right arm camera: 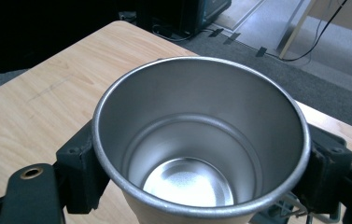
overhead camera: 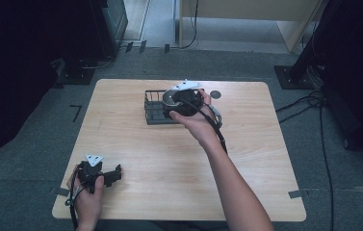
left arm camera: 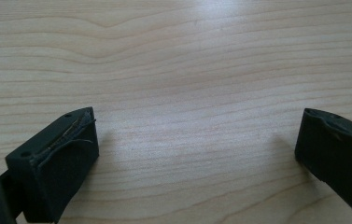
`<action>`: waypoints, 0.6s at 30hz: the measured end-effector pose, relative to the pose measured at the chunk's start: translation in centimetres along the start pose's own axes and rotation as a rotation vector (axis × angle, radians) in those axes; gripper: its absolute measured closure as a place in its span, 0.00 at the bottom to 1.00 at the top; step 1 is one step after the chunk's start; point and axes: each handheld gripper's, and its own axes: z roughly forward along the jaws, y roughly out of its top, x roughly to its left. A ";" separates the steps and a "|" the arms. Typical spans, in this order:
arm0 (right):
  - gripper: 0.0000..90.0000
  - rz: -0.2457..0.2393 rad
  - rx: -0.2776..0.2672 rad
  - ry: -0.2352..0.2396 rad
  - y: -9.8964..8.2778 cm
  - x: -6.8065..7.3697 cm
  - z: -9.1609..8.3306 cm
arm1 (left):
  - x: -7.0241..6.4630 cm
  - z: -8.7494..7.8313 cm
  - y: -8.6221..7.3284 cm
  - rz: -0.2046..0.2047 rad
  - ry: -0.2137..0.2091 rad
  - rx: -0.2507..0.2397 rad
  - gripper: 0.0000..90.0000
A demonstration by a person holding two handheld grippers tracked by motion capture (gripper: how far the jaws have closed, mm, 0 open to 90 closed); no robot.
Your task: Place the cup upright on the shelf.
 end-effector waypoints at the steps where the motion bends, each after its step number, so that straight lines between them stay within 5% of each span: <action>1: 0.21 0.000 0.000 0.000 0.0 0.0 0.0 | 0.0 0.0 0.0 -0.001 0.000 0.000 0.00; 18: 0.21 0.088 0.023 -0.065 2.0 -3.8 4.0 | 0.0 0.0 0.0 -0.001 0.001 -0.001 0.00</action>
